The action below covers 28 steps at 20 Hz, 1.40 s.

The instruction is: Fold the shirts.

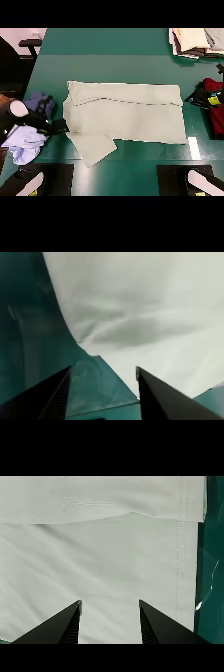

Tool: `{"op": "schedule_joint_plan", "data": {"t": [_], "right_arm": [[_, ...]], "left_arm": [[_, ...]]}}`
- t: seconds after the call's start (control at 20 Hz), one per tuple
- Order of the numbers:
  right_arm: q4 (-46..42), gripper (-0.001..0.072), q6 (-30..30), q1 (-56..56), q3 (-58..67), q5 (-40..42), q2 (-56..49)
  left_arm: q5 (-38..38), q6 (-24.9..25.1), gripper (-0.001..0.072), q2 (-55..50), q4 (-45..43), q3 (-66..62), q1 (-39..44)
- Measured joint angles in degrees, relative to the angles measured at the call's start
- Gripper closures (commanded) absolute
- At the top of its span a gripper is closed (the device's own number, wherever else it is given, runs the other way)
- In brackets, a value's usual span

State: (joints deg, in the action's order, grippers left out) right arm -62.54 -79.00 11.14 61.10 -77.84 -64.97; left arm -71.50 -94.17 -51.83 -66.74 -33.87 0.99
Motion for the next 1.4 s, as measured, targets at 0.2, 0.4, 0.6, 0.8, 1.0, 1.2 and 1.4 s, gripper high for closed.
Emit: {"op": "schedule_joint_plan", "data": {"t": [0.2,0.4,0.6,0.8,1.0,1.2,1.4], "right_arm": [[0.04,0.0292,0.07,-0.02,-0.7,-0.02,0.74],[0.04,0.0292,0.07,-0.02,-0.87,-0.09,0.94],[0.07,0.0292,0.07,-0.02,-0.92,-0.15,0.98],[-1.31,0.0292,0.31,2.34,-1.4,-2.69,1.05],[-7.48,0.0194,0.35,10.23,-8.07,-6.19,2.34],[-8.57,0.0201,0.37,19.71,-19.12,-7.06,2.14],[-5.9,0.0284,0.39,20.83,-26.84,-5.6,-0.85]], "left_arm": [[4.94,0.0,0.022,1.51,5.53,7.98,0.0],[8.59,1.38,0.0355,2.01,10.8,11.82,-0.02],[12.02,4.52,0.0683,1.97,13.33,13.29,-0.04],[10.93,7.52,0.0685,2.16,15.61,11.69,-0.02],[6.73,8.59,0.0685,3.32,13.68,6.23,0.0],[3.63,8.94,0.0684,4.52,12.07,1.27,0.0],[2.01,9.05,0.0684,4.87,11.23,-0.59,0.0]]}}
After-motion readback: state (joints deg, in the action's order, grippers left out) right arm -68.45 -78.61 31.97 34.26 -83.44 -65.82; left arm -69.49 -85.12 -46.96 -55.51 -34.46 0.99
